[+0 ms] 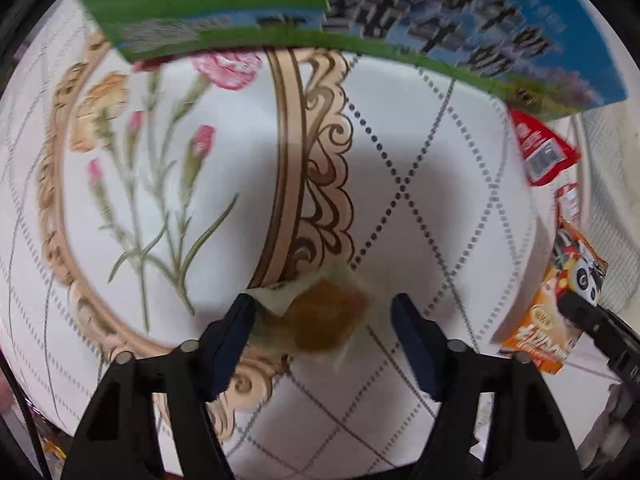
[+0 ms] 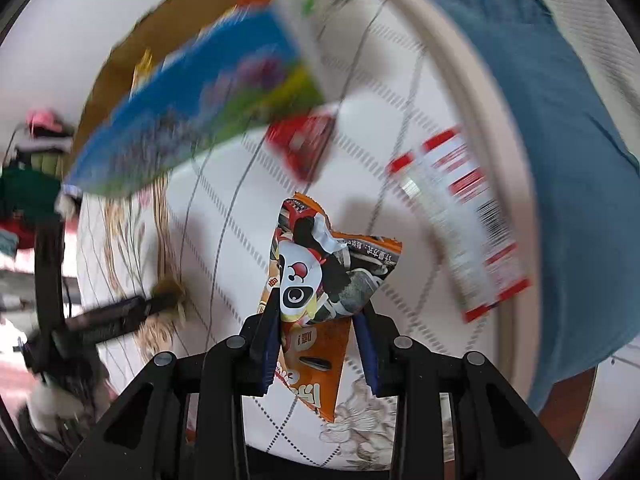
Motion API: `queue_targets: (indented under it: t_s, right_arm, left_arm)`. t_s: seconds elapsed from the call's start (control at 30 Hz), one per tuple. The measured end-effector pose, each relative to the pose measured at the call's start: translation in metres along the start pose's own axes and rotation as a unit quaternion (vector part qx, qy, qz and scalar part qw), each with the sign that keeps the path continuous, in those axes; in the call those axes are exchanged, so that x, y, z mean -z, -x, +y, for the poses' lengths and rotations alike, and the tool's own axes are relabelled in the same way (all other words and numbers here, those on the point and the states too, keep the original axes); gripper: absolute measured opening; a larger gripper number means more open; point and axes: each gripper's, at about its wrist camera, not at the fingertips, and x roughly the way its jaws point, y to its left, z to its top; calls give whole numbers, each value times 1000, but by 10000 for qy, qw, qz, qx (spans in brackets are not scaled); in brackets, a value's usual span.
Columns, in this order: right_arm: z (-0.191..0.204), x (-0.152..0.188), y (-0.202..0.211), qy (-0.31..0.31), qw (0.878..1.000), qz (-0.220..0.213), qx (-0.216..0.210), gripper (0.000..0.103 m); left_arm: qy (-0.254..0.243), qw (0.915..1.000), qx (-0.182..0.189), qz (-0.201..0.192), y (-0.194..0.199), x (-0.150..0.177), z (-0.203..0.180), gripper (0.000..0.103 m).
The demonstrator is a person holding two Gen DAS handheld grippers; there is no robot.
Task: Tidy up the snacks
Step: 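Grasp the wrapped egg with the left gripper while the right grasps the panda chip bag, then carry the egg and panda bag into the box and open both grippers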
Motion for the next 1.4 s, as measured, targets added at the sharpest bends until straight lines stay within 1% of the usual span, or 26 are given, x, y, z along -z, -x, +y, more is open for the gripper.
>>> queue_targets:
  t_s: [0.07, 0.1, 0.17, 0.2, 0.23, 0.27, 0.3, 0.37, 0.43, 0.5, 0.57, 0.6, 0.67, 0.7, 0.77, 0.8, 0.83, 0.87, 0.93, 1.03, 1.17, 1.3, 1.33, 1.4]
  right_arm:
    - [2, 2, -17, 60, 9999, 129, 11, 36]
    - [3, 2, -29, 87, 9996, 257, 20, 37]
    - [3, -2, -41, 9, 9995, 314, 27, 42]
    - [2, -2, -43, -72, 9994, 331, 43, 48]
    - [0, -2, -41, -183, 9993, 308, 120, 57]
    - [0, -3, -37, -232, 9992, 227, 245, 61]
    - [2, -3, -31, -235, 9989, 121, 397, 67]
    - [6, -3, -21, -272, 9977, -22, 625, 72]
    - [15, -2, -17, -280, 9969, -53, 731, 72]
    - [24, 0, -21, -321, 9975, -10, 628, 73]
    - [32, -3, -32, -281, 9970, 85, 723, 73]
    - [36, -4, -42, -261, 9963, 157, 808, 73]
    - [41, -5, -59, -287, 9959, 306, 805, 73]
    - [45, -5, -66, -276, 9954, 311, 861, 73]
    - [50, -5, -76, -131, 9946, 271, 994, 69]
    - [52, -4, -79, -47, 9943, 210, 1044, 61]
    - [55, -3, -79, 98, 9940, 150, 1075, 56]
    - [57, -2, -78, 189, 9939, 120, 1083, 55]
    - [63, 0, -70, 346, 9936, 38, 1075, 54]
    - [70, 2, -57, 422, 9944, -92, 960, 53]
    - [86, -1, -29, 524, 9959, -299, 668, 53]
    - [109, -15, 12, 665, 9957, -586, 259, 53]
    - [110, -15, 21, 688, 9953, -652, 188, 53]
    - [121, -31, 44, 753, 9936, -847, 18, 53]
  left_arm:
    - [-69, 9999, -89, 33, -10, -2, -1, 67]
    - [-84, 9999, -105, 15, -12, -2, -1, 67]
    - [-115, 9998, -147, -19, -16, -3, -4, 66]
    - [-109, 9998, -153, -31, -16, -5, -2, 63]
    - [-97, 9999, -97, -46, -14, -3, -2, 61]
    - [-61, 10000, -28, -48, -13, -2, -2, 59]
    - [-25, 10000, 44, -46, -11, -1, 1, 53]
    - [60, 9999, 158, 10, -9, 3, 5, 53]
    - [75, 9997, 199, 81, -8, 7, 11, 53]
    - [84, 9995, 270, 129, -10, 9, 18, 53]
    - [99, 9990, 349, 243, -18, 11, 25, 56]
    - [46, 9990, 339, 277, -21, 11, 25, 56]
    - [-36, 9992, 269, 283, -24, 11, 26, 56]
    - [-39, 9994, 222, 266, -24, 12, 24, 54]
    - [-47, 9996, 158, 226, -26, 14, 13, 53]
    - [-54, 9997, 122, 189, -23, 15, 7, 52]
    - [-60, 9998, 114, 156, -17, 13, -2, 52]
    - [-62, 9998, 112, 122, -14, 14, -4, 51]
    - [-37, 9998, 157, 66, -8, 17, -7, 50]
    - [-23, 9996, 265, -53, 7, 21, -10, 50]
    - [-66, 9982, 519, -305, 39, 18, -22, 50]
    - [-100, 9929, 900, -773, 92, 5, -39, 50]
    - [-110, 9908, 1001, -905, 107, -1, -43, 50]
    - [-151, 9867, 1166, -1125, 135, -18, -47, 50]
